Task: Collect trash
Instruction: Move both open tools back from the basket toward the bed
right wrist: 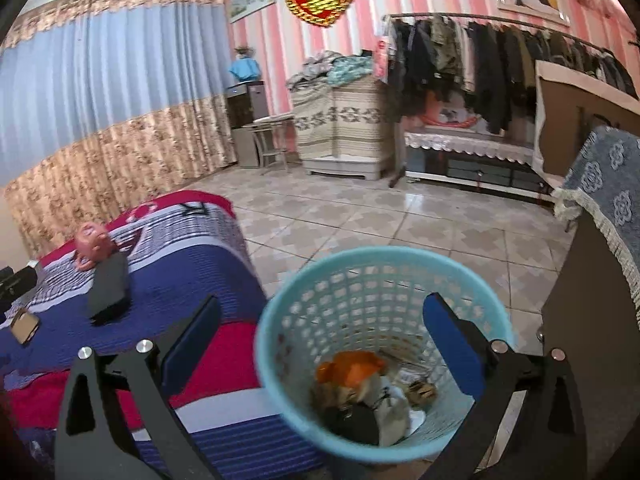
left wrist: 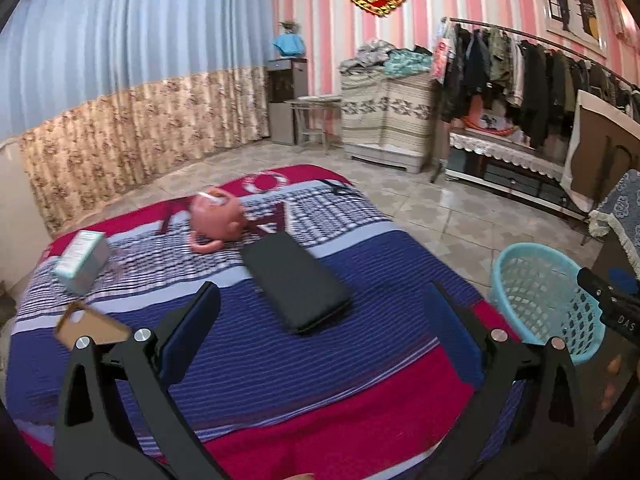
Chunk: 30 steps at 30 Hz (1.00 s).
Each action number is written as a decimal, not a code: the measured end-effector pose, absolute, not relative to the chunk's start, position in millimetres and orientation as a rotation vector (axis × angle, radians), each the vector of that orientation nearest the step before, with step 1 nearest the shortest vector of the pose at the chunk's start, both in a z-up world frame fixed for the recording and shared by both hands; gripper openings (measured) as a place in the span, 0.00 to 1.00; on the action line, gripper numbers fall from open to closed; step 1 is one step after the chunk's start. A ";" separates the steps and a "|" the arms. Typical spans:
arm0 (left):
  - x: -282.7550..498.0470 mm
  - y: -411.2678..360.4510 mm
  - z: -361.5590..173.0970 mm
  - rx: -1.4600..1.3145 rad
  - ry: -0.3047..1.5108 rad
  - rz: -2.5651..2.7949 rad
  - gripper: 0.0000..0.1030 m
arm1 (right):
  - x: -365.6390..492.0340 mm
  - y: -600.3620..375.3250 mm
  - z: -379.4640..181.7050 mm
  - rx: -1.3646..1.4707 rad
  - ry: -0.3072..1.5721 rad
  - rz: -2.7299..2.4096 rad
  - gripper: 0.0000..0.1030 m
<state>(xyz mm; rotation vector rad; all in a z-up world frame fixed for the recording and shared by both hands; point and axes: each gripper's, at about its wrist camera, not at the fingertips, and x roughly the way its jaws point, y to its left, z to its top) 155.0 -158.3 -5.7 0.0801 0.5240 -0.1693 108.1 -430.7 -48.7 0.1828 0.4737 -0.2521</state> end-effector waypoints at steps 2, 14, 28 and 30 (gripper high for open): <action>144.8 -148.3 -2.9 0.073 0.512 -0.154 0.95 | 101.6 -413.4 -45.5 0.178 0.462 -0.220 0.96; 93.1 -112.0 -7.6 0.036 0.482 -0.126 0.95 | 65.5 -340.9 -39.4 0.157 0.442 -0.109 0.96; 71.5 -82.7 -17.6 -0.012 0.461 -0.108 0.95 | 43.7 -299.4 -41.2 0.082 0.423 -0.109 0.96; 71.1 -83.1 -19.1 -0.005 0.458 -0.103 0.95 | 43.0 -300.1 -40.7 0.078 0.421 -0.106 0.96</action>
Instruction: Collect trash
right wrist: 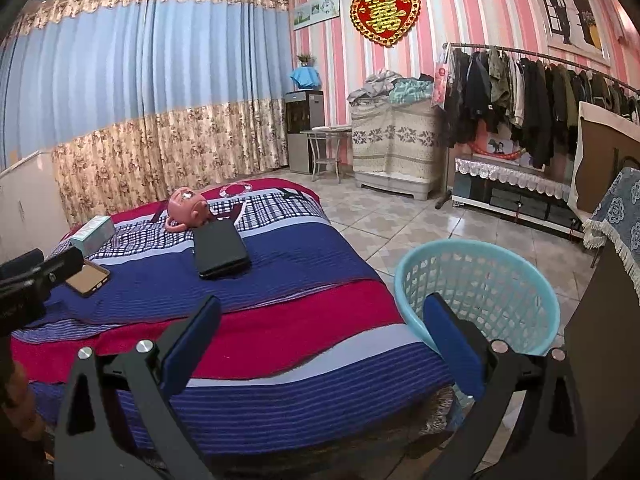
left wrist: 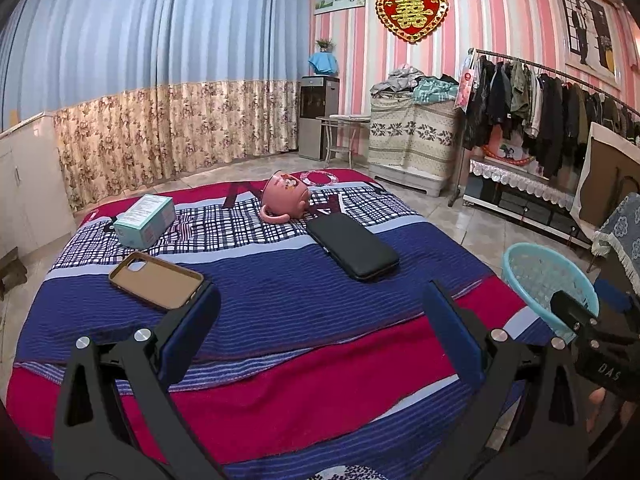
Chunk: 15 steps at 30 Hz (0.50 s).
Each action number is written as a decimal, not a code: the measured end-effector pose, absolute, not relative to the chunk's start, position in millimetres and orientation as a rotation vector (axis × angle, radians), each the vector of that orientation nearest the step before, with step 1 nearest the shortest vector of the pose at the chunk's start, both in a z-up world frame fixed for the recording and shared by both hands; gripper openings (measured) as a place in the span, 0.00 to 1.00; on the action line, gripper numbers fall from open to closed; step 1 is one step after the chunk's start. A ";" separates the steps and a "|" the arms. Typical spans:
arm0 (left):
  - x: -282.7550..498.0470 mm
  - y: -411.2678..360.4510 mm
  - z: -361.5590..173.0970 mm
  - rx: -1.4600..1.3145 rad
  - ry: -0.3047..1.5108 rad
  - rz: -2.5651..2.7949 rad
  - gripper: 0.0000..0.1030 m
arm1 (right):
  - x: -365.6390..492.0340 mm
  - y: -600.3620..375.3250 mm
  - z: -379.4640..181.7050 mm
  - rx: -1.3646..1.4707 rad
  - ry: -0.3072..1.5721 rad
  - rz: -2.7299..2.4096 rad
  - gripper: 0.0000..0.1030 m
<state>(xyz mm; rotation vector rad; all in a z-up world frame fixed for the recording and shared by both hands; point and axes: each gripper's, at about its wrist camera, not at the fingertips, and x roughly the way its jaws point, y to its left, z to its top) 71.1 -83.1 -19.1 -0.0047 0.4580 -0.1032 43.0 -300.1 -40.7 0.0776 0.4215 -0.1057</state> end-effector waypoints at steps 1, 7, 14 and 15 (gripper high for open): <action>71.1 -82.4 -19.4 -0.003 0.458 -0.103 0.95 | 43.1 -300.0 -40.7 0.077 0.422 -0.104 0.96; 66.8 -83.1 -23.5 0.013 0.438 -0.106 0.95 | 42.6 -300.3 -43.3 0.086 0.420 -0.089 0.96; 68.1 -93.3 -33.1 0.036 0.448 -0.115 0.95 | 41.3 -305.9 -42.9 0.108 0.409 -0.091 0.96; 68.4 -94.6 -33.6 0.039 0.450 -0.117 0.95 | 41.5 -305.4 -42.8 0.107 0.408 -0.090 0.96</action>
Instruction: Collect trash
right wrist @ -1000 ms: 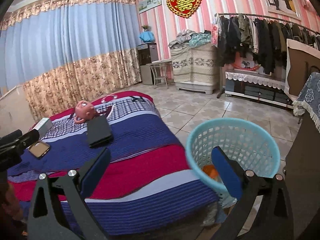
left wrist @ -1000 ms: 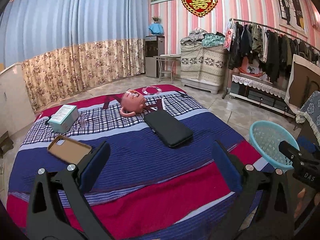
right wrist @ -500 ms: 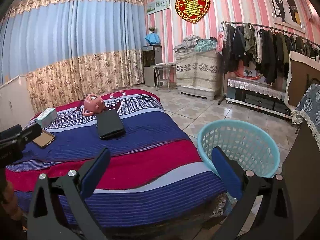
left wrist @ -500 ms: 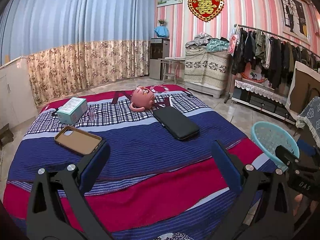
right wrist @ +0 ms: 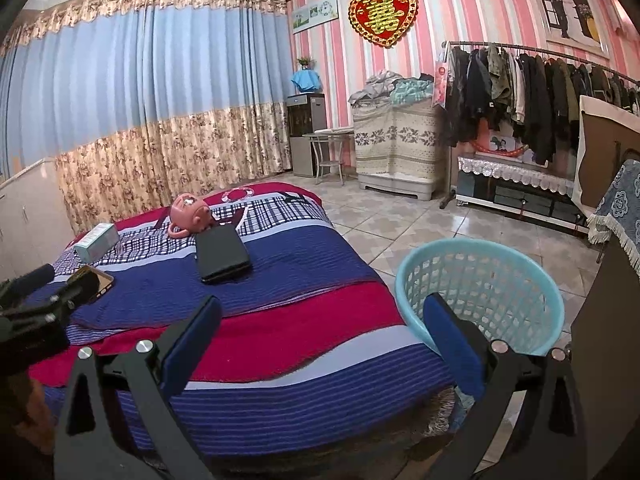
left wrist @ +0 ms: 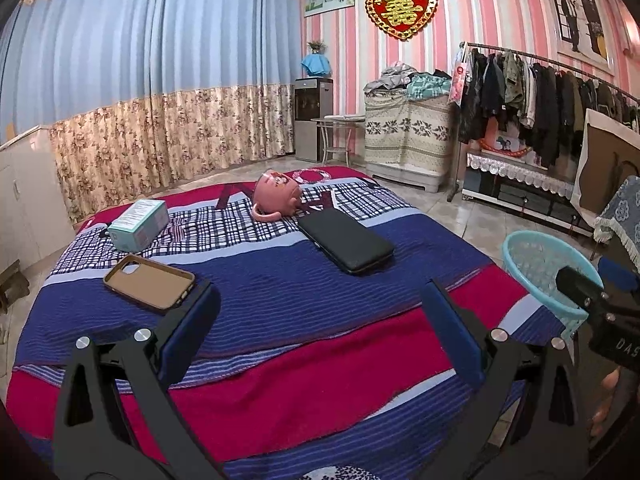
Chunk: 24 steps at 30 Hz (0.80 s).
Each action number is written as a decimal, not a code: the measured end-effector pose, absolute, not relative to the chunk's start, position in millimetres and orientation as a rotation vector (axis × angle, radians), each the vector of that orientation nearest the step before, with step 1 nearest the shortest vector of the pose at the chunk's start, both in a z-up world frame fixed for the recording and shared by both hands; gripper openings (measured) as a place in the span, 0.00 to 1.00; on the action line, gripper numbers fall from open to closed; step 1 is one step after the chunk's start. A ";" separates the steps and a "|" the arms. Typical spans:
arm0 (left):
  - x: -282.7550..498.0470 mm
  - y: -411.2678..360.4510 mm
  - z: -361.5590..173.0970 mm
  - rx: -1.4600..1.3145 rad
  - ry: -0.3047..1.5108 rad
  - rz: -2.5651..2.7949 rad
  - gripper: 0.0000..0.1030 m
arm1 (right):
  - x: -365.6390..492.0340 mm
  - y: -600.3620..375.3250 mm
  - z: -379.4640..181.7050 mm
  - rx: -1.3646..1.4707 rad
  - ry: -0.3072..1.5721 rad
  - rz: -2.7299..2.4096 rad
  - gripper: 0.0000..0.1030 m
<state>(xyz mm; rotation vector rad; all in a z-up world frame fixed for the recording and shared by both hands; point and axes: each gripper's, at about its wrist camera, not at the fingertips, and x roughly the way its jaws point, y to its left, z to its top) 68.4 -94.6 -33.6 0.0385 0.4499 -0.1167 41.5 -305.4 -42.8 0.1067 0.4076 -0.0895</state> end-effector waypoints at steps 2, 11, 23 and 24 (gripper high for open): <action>67.7 -95.8 -35.7 0.041 0.452 -0.118 0.95 | 41.1 -303.1 -42.7 0.096 0.404 -0.091 0.96; 66.7 -101.8 -33.3 0.045 0.448 -0.122 0.95 | 41.0 -298.1 -41.5 0.060 0.394 -0.092 0.96; 63.0 -105.3 -26.4 0.056 0.426 -0.113 0.95 | 39.3 -296.7 -38.4 0.053 0.387 -0.096 0.96; 62.8 -105.6 -25.4 0.057 0.424 -0.113 0.95 | 39.4 -296.7 -38.3 0.052 0.387 -0.097 0.96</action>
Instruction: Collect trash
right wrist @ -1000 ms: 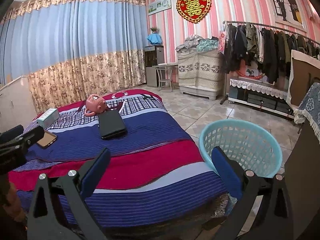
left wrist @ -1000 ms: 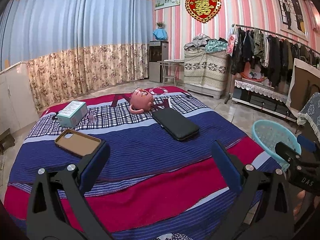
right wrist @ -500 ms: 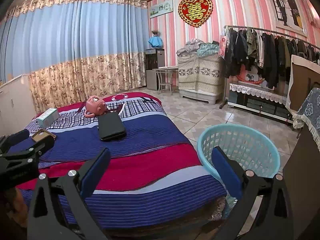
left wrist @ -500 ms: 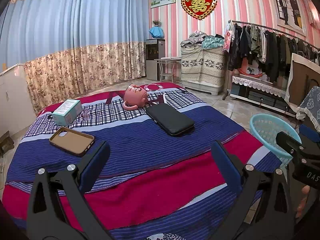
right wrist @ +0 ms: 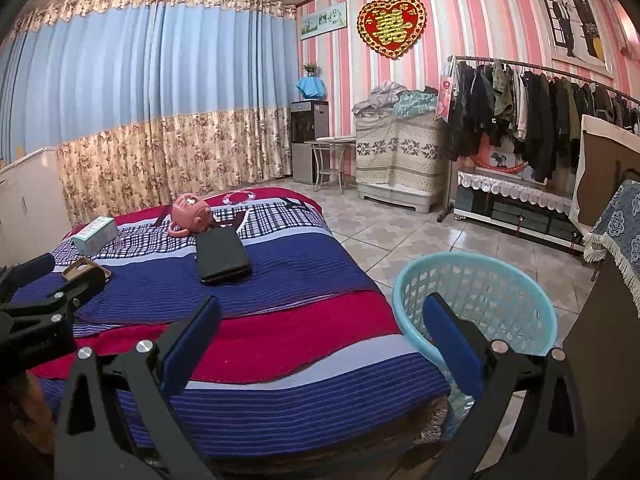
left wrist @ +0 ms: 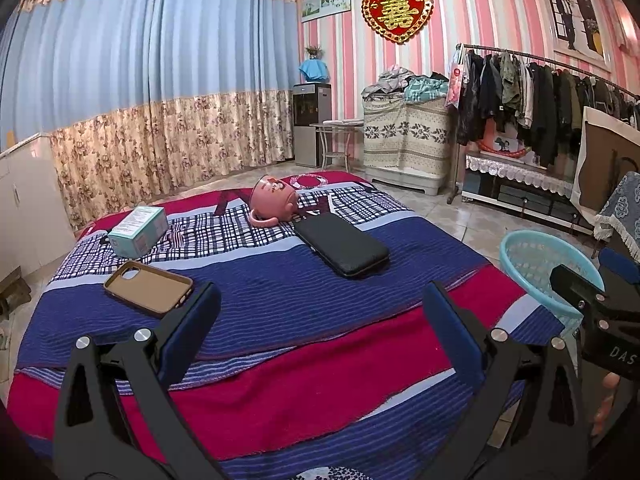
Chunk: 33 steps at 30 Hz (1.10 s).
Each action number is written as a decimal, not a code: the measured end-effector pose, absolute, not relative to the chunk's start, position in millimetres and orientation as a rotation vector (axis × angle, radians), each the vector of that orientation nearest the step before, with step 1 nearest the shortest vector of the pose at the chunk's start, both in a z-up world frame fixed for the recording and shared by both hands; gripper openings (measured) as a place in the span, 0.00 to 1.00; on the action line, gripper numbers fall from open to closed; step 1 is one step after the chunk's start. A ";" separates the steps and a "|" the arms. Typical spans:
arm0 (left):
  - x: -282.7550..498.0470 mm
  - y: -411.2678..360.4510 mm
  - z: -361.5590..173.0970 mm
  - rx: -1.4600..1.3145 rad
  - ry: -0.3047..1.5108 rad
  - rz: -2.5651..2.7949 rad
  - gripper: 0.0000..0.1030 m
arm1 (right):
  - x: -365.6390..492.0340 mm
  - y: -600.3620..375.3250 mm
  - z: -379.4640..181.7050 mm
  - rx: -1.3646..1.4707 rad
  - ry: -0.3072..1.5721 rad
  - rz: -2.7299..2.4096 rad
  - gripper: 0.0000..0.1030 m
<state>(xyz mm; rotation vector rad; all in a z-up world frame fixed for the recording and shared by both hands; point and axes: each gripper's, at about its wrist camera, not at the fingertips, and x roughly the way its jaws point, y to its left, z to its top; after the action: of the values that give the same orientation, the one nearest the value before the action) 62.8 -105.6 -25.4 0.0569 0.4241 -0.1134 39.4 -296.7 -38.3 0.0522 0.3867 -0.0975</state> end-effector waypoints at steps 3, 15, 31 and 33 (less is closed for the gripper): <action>61.7 -106.1 -24.5 0.056 0.422 -0.115 0.95 | 38.3 -297.4 -37.6 0.054 0.384 -0.097 0.96; 62.4 -106.0 -21.6 0.055 0.423 -0.113 0.95 | 36.9 -299.3 -34.5 0.052 0.384 -0.097 0.96; 62.2 -106.8 -22.6 0.052 0.425 -0.112 0.95 | 36.6 -299.4 -35.1 0.051 0.384 -0.096 0.96; 61.6 -105.3 -22.1 0.053 0.424 -0.112 0.95 | 36.8 -299.1 -35.3 0.048 0.383 -0.097 0.96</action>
<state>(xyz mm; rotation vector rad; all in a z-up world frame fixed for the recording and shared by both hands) 61.6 -105.3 -22.1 0.0529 0.4237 -0.1123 36.8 -299.1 -35.3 0.0477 0.3832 -0.0974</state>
